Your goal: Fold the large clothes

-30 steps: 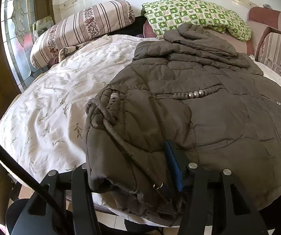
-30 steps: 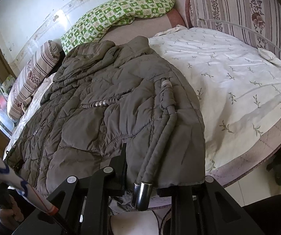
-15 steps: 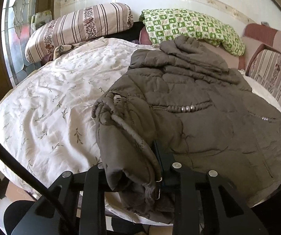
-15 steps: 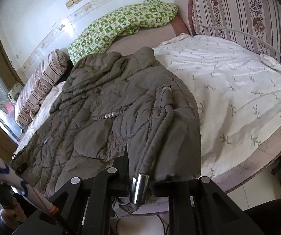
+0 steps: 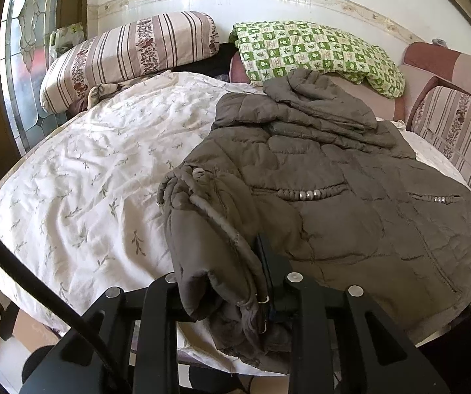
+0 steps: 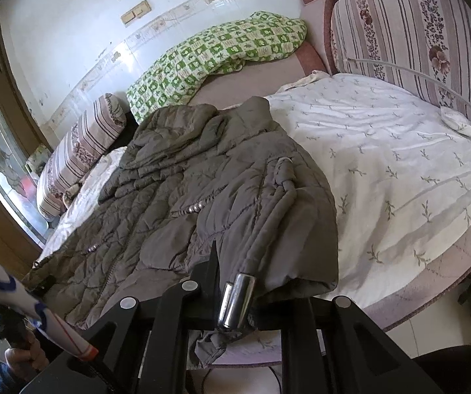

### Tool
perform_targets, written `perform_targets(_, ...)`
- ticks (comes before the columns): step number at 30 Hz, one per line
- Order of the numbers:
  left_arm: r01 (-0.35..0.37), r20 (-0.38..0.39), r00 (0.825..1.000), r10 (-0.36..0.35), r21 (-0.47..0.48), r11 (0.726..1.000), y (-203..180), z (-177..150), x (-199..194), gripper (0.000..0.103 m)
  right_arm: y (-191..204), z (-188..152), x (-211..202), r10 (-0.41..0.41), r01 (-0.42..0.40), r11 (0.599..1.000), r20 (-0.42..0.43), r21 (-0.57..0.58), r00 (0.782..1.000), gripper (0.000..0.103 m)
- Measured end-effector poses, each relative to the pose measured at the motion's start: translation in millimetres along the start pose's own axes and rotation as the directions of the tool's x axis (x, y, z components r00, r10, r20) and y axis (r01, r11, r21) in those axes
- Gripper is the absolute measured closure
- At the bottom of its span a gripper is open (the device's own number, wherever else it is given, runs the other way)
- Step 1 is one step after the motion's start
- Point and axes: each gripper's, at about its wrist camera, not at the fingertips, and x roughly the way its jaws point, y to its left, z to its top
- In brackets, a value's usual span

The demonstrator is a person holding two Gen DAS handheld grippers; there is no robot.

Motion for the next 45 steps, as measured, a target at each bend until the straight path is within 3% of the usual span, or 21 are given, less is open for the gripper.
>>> perform_targets(11, 0.046, 0.006, 0.999, -0.046, -0.002, 0.999, 1.7, 32.9, -10.0, 0.077, 14.4, 32.7, -11.3, 0.039, -0.038, 0.999, 0.044, -0.028, 0.998, 0.089)
perform_targets(32, 0.115, -0.027, 0.993, -0.116, -0.025, 0.993, 9.9, 67.1, -8.0, 0.077, 40.5, 80.7, -16.1, 0.070, -0.060, 0.993, 0.096, -0.107, 0.993, 0.089)
perform_targets(45, 0.154, -0.032, 0.988, -0.152, 0.047, 0.987, 10.0, 91.7, -6.5, 0.077, 55.5, 114.8, -8.5, 0.093, -0.074, 0.986, 0.121, -0.151, 0.988, 0.089)
